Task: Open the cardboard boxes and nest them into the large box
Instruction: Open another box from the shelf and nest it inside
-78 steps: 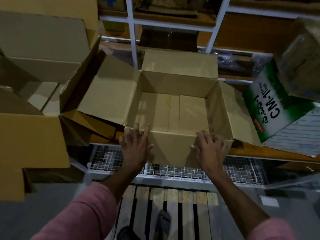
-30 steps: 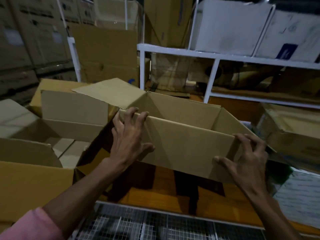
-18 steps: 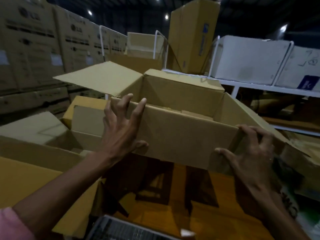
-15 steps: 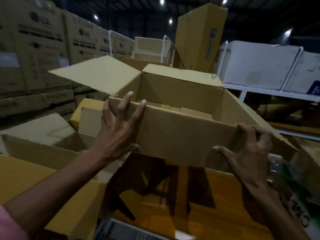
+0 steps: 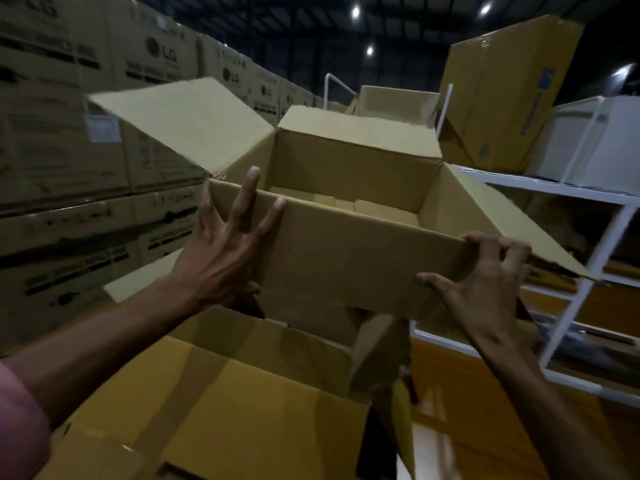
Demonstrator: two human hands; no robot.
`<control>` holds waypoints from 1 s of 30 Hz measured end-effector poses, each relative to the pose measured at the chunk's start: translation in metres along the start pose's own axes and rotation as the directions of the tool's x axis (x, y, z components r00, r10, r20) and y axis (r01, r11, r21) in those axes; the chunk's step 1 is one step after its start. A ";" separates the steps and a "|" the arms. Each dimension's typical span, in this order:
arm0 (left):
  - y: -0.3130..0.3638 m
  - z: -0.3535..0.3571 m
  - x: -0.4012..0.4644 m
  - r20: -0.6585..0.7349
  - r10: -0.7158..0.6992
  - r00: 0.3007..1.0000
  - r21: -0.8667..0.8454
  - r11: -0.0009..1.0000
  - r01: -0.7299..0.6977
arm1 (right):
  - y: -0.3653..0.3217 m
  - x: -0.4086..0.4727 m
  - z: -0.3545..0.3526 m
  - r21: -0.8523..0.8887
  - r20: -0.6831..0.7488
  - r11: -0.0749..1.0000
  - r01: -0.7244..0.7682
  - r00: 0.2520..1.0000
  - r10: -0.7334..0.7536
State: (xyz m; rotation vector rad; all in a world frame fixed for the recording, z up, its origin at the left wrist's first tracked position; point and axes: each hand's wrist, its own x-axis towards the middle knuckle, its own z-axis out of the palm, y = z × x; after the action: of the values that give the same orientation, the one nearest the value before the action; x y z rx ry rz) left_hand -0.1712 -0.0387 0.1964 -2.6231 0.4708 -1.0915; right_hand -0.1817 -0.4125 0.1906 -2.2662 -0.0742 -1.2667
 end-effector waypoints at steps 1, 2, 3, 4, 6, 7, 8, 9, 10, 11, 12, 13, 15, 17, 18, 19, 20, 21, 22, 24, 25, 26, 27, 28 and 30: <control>-0.016 0.009 -0.004 0.000 0.003 1.000 -0.006 1.000 -0.003 | -0.012 -0.003 0.013 -0.001 0.007 1.000 -0.016 1.000 0.016; -0.031 0.018 -0.008 0.005 0.010 1.000 -0.012 1.000 -0.010 | -0.024 -0.005 0.024 -0.009 0.017 1.000 -0.029 0.999 0.030; -0.045 0.026 -0.011 0.017 0.015 1.000 -0.015 1.000 -0.015 | -0.035 -0.009 0.035 -0.023 0.029 0.999 -0.038 0.999 0.039; -0.058 0.035 -0.014 0.035 0.018 0.999 -0.015 1.000 -0.017 | -0.044 -0.012 0.045 -0.035 0.042 0.998 -0.044 0.998 0.045; -0.077 0.052 -0.020 0.088 0.019 0.996 -0.008 1.000 -0.019 | -0.059 -0.017 0.063 -0.049 0.067 0.997 -0.059 0.996 0.063; -0.083 0.061 -0.024 0.123 0.014 0.992 -0.013 1.000 -0.013 | -0.064 -0.020 0.072 -0.054 0.080 0.996 -0.070 0.994 0.074; -0.088 0.070 -0.028 0.160 0.004 0.987 -0.027 1.000 0.000 | -0.068 -0.023 0.081 -0.061 0.094 0.995 -0.080 0.992 0.085; -0.092 0.078 -0.032 0.192 -0.009 0.981 -0.046 0.999 0.018 | -0.072 -0.026 0.089 -0.069 0.111 0.994 -0.088 0.989 0.095; -0.096 0.087 -0.035 0.216 -0.019 0.976 -0.071 0.997 0.035 | -0.075 -0.028 0.096 -0.079 0.128 0.993 -0.092 0.987 0.101; -0.100 0.096 -0.036 0.238 -0.032 0.971 -0.104 0.993 0.058 | -0.078 -0.031 0.103 -0.089 0.146 0.992 -0.094 0.984 0.106; -0.102 0.104 -0.036 0.258 -0.051 0.965 -0.141 0.986 0.090 | -0.080 -0.032 0.109 -0.098 0.162 0.990 -0.098 0.980 0.113; -0.105 0.110 -0.033 0.276 -0.074 0.958 -0.181 0.975 0.127 | -0.082 -0.034 0.115 -0.108 0.178 0.989 -0.103 0.976 0.122; -0.108 0.121 -0.029 0.302 -0.108 0.947 -0.247 0.951 0.187 | -0.083 -0.037 0.127 -0.125 0.208 0.985 -0.122 0.967 0.146; -0.111 0.132 -0.026 0.317 -0.117 0.941 -0.286 0.934 0.213 | -0.084 -0.041 0.136 -0.136 0.218 0.980 -0.146 0.960 0.173; -0.113 0.137 -0.025 0.321 -0.118 0.940 -0.300 0.929 0.219 | -0.084 -0.042 0.141 -0.142 0.225 0.978 -0.155 0.957 0.184; -0.114 0.141 -0.023 0.325 -0.125 0.938 -0.318 0.919 0.232 | -0.085 -0.043 0.145 -0.148 0.235 0.975 -0.164 0.952 0.195; -0.115 0.144 -0.022 0.337 -0.138 0.931 -0.340 0.904 0.257 | -0.086 -0.044 0.150 -0.152 0.245 0.973 -0.176 0.946 0.210; -0.116 0.147 -0.020 0.354 -0.147 0.924 -0.368 0.886 0.282 | -0.086 -0.045 0.154 -0.157 0.256 0.970 -0.188 0.941 0.223; -0.116 0.148 -0.019 0.368 -0.153 0.917 -0.390 0.870 0.301 | -0.087 -0.046 0.159 -0.166 0.263 0.967 -0.193 0.937 0.232; -0.119 0.159 -0.017 0.403 -0.162 0.901 -0.417 0.844 0.338 | -0.088 -0.049 0.168 -0.195 0.273 0.962 -0.193 0.931 0.243; -0.121 0.163 -0.017 0.429 -0.173 0.887 -0.427 0.826 0.368 | -0.089 -0.051 0.172 -0.210 0.279 0.959 -0.191 0.928 0.246; -0.122 0.167 -0.017 0.445 -0.189 0.875 -0.440 0.805 0.398 | -0.090 -0.052 0.175 -0.222 0.287 0.957 -0.185 0.926 0.246; -0.123 0.172 -0.017 0.448 -0.210 0.869 -0.454 0.784 0.423 | -0.092 -0.052 0.178 -0.231 0.296 0.956 -0.179 0.923 0.245; -0.123 0.175 -0.018 0.446 -0.234 0.864 -0.462 0.766 0.447 | -0.094 -0.052 0.180 -0.234 0.308 0.956 -0.177 0.919 0.245; -0.123 0.175 -0.015 0.440 -0.285 0.852 -0.440 0.759 0.481 | -0.097 -0.050 0.182 -0.240 0.342 0.955 -0.176 0.905 0.253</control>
State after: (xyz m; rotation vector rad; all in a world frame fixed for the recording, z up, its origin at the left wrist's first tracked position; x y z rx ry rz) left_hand -0.0309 0.0994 0.1109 -3.4495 0.1544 -0.6025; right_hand -0.0970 -0.2326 0.1162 -2.5826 0.1757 -0.7495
